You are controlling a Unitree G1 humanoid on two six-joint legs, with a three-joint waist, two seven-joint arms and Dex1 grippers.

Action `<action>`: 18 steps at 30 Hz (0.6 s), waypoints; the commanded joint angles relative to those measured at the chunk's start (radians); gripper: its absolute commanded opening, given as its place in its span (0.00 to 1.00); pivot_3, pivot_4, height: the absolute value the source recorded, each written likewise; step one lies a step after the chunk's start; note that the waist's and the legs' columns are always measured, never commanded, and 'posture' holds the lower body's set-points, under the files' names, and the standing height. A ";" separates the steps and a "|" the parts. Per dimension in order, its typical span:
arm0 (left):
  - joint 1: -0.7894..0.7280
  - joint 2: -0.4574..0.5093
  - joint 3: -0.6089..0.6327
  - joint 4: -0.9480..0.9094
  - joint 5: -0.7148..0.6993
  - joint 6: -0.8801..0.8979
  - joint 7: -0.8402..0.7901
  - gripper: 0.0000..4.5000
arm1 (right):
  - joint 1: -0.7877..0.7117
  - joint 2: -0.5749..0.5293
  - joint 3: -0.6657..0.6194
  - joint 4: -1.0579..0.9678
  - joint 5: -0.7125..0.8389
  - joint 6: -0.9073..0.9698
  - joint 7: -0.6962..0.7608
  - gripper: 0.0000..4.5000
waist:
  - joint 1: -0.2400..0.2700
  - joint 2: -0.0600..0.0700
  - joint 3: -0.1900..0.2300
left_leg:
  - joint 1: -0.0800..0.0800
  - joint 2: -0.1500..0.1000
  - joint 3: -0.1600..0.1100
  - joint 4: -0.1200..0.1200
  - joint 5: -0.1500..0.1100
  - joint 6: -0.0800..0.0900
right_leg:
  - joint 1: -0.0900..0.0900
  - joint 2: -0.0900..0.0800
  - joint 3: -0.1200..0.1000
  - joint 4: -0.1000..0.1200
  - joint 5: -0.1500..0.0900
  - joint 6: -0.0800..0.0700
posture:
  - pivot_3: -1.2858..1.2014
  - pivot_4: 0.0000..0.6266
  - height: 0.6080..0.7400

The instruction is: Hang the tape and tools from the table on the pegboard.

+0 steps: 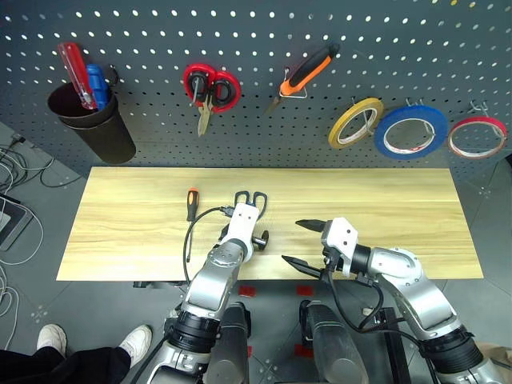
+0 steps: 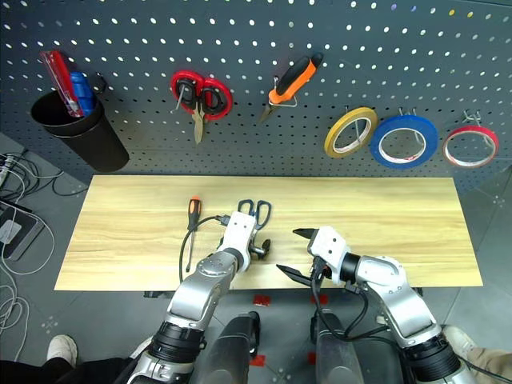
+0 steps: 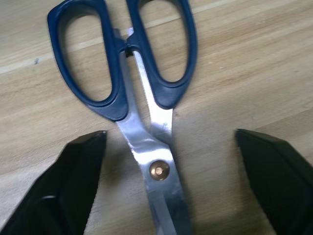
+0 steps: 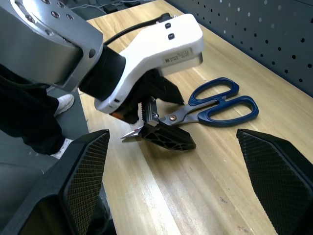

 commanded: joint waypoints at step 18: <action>0.025 0.048 0.022 0.014 0.038 0.004 0.000 0.14 | -0.054 0.027 -0.023 0.049 0.008 -0.042 -0.007 1.00 | 0.000 0.000 0.002 | 0.000 0.001 -0.001 -0.001 0.002 -0.003 | 0.000 0.000 0.000 -0.001 0.000 0.000 | 0.54 0.62 1.00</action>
